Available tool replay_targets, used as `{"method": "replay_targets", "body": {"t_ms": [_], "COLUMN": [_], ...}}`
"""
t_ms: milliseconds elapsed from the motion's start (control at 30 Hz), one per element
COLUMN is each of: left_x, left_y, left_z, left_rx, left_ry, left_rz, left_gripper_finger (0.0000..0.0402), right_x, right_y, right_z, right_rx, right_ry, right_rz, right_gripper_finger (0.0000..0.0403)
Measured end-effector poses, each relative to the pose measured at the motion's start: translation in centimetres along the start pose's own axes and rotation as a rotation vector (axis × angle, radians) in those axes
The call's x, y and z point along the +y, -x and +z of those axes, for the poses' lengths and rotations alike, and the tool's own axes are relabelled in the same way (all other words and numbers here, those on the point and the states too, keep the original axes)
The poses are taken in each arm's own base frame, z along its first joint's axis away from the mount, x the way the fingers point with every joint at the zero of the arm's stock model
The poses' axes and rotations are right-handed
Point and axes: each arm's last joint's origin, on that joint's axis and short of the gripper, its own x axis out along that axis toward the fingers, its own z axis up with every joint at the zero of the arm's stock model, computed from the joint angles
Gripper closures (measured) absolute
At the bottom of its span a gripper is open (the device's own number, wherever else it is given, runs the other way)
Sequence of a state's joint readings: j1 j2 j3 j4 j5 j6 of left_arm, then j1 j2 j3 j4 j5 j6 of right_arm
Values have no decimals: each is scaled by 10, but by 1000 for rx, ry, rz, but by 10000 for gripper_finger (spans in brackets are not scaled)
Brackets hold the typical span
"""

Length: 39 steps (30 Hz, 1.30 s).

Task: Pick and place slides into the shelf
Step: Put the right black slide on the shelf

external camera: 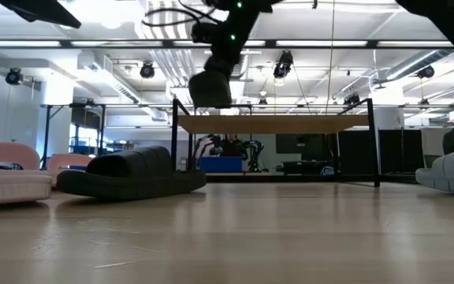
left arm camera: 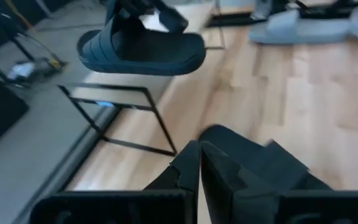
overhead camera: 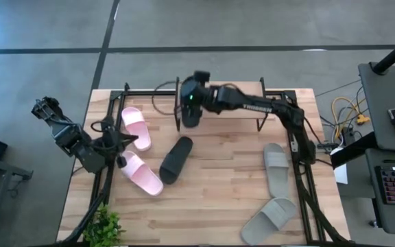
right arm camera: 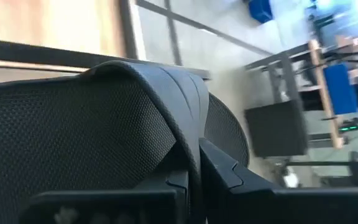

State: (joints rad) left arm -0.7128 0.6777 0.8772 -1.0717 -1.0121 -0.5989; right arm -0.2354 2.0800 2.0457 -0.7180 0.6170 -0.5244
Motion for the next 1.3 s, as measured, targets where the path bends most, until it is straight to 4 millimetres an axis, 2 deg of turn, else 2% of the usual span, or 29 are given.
{"method": "replay_targets", "body": {"t_ms": [133,267,433,600,767,900,1300], "left_x": [4,7,12,17,22,24,28], "left_y": [1,2,5,7,9,10,12], "left_z": [1,2,2,1,1,1,0], "left_rx": [-50,-65,-90,-109,-117,-123,-127], "left_ry": [8,19,61,84,103,117,132], "left_rz": [64,76,93,102,98,93,84], "left_gripper_finger": [402,402,402,402,402,402,402], "right_x": [-24,-33,-32,-19,-17,-16,-16], "right_y": [-19,-34,-47,-59,-61,-63,-60], "right_z": [-14,-24,-26,-39,-40,-40,-40], "right_rx": [-4,-19,-92,-35,-62,-69,-39], "right_ry": [-20,-69,-96,-83,-173,-249,-289], "right_rz": [31,53,59,86,97,92,113], "right_gripper_finger": [390,390,390,390,385,354,228]}}
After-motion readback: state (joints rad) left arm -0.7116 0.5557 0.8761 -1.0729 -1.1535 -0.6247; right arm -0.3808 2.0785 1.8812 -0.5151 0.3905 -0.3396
